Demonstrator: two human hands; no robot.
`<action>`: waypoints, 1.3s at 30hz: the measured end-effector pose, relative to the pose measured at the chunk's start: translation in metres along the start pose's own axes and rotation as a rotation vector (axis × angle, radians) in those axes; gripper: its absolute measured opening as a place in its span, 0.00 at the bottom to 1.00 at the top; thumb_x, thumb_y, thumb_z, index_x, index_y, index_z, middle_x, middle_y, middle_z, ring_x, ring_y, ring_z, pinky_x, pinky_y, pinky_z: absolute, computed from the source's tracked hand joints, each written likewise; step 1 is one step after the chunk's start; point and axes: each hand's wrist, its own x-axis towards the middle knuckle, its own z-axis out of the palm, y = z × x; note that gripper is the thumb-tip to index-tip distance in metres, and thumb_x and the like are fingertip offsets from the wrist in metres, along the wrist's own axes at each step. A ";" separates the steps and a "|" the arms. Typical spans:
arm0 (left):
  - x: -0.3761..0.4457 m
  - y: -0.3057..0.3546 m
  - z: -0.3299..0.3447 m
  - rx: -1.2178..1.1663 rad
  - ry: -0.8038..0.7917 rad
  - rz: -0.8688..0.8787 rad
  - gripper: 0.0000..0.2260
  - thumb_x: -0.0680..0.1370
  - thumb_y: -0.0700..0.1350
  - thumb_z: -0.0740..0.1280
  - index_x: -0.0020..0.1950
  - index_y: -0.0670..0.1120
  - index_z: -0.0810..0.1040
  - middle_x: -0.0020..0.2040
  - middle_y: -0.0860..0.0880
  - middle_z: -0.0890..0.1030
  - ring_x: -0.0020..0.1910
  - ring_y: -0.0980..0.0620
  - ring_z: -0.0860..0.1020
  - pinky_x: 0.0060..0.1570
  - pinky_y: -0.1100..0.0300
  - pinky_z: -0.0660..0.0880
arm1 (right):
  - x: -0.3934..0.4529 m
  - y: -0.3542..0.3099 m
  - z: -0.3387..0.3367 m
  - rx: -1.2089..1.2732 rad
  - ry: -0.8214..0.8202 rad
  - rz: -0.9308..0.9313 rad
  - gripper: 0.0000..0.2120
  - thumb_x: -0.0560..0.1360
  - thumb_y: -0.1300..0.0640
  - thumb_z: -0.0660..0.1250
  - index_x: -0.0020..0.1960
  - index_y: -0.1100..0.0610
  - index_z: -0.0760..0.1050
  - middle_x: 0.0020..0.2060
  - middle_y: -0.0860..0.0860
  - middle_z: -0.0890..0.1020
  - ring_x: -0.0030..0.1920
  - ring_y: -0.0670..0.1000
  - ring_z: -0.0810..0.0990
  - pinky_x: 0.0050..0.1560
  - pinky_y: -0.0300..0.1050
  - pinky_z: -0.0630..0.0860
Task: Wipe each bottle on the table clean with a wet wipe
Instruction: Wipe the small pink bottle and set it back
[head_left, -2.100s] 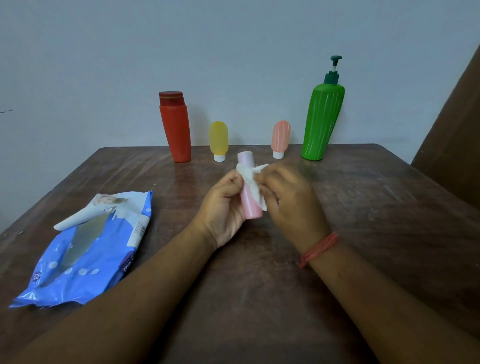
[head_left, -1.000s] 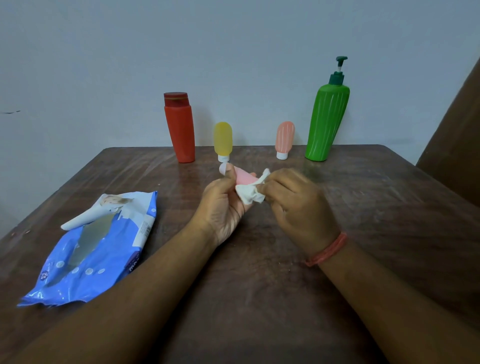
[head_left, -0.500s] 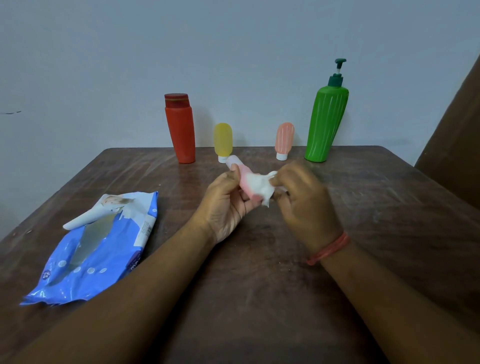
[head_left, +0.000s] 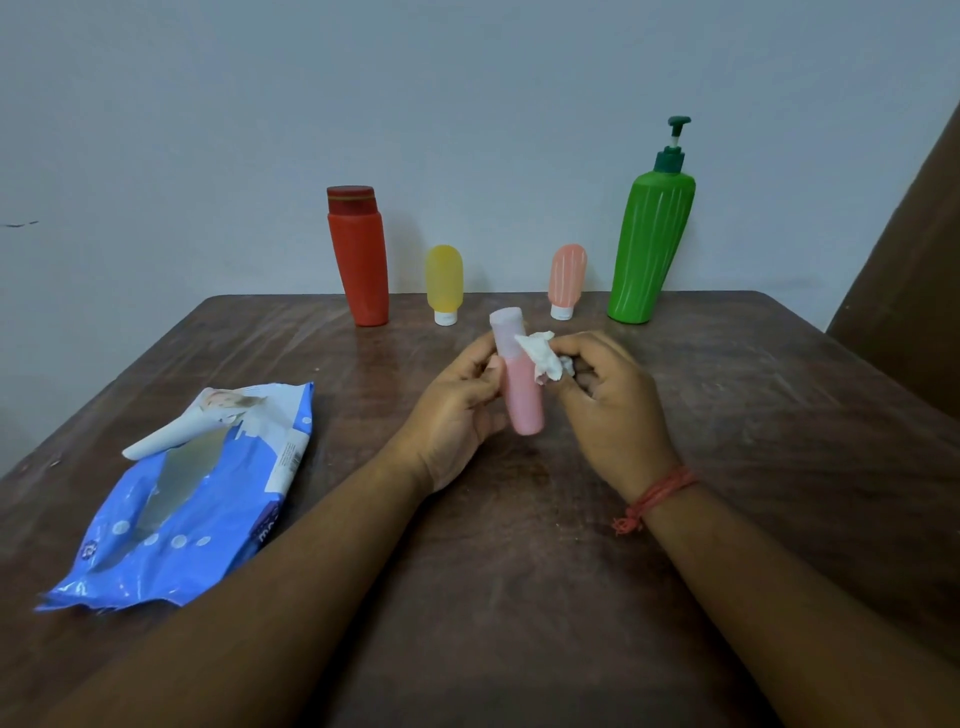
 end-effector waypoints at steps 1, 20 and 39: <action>0.000 0.001 0.001 0.023 -0.004 0.012 0.17 0.84 0.40 0.56 0.71 0.50 0.72 0.69 0.50 0.78 0.69 0.44 0.75 0.66 0.40 0.73 | 0.000 0.000 0.000 0.024 -0.001 0.019 0.10 0.76 0.66 0.70 0.57 0.59 0.81 0.52 0.50 0.82 0.53 0.47 0.81 0.56 0.47 0.80; 0.001 -0.006 -0.004 0.671 0.103 0.120 0.12 0.86 0.46 0.58 0.66 0.49 0.76 0.61 0.49 0.75 0.61 0.51 0.75 0.62 0.57 0.72 | 0.003 0.015 -0.010 -0.025 -0.117 0.137 0.13 0.76 0.63 0.72 0.57 0.51 0.82 0.49 0.48 0.83 0.49 0.49 0.82 0.52 0.48 0.79; -0.015 0.002 -0.003 0.694 0.167 0.039 0.11 0.86 0.46 0.57 0.64 0.54 0.76 0.53 0.58 0.80 0.48 0.65 0.76 0.49 0.68 0.70 | 0.008 0.021 -0.029 0.237 -0.076 0.295 0.16 0.77 0.64 0.71 0.51 0.42 0.79 0.44 0.40 0.85 0.47 0.39 0.84 0.50 0.39 0.79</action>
